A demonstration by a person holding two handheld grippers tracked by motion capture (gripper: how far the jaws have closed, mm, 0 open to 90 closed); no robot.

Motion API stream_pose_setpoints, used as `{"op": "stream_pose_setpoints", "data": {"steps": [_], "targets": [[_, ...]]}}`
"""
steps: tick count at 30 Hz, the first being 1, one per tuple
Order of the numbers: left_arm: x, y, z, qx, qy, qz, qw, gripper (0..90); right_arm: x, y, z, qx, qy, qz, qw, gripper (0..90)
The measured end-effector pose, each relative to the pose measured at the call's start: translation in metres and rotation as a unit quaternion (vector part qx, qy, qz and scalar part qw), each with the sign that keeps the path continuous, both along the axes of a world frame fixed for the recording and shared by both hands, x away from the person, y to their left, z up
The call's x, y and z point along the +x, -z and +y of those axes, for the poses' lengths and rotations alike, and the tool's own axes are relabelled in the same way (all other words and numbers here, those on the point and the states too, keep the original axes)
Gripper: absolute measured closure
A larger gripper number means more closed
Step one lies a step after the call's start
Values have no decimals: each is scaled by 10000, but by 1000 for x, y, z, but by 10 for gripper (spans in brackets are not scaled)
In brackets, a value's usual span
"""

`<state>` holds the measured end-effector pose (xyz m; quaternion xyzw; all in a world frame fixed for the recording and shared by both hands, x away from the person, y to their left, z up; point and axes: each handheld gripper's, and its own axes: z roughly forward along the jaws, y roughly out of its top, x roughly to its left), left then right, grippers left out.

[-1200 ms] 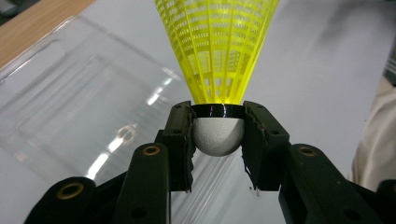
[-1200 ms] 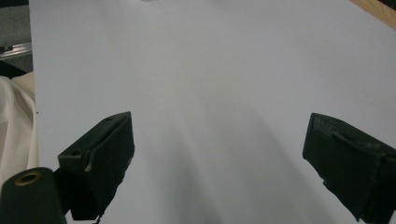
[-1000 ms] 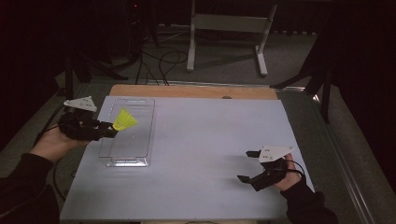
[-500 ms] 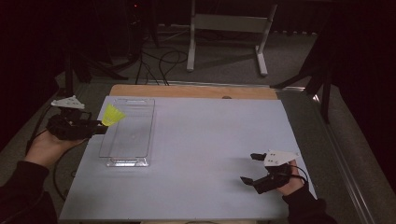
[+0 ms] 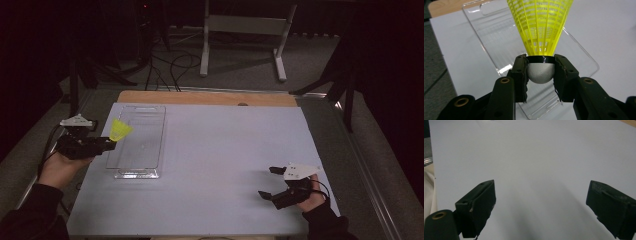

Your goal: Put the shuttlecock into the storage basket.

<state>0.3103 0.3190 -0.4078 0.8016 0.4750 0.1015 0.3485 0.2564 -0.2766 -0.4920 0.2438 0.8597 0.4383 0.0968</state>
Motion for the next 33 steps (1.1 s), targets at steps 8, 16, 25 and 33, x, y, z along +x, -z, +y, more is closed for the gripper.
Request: {"op": "stream_pose_setpoints", "data": {"steps": [8,16,25,33], "targets": [[-2,24,-6,69,-128,95,9998,655,0,2,-1,-21,8,51,10000,92],[-2,34,-8,249,-70,272,9993,655,0,4,-1,-19,-27,96,9999,92],[-4,42,-11,608,163,422,9971,654,0,5,-1,-23,-71,117,9999,92],[0,45,-14,876,316,645,9936,653,0,5,-1,8,-83,153,9998,92]]}}
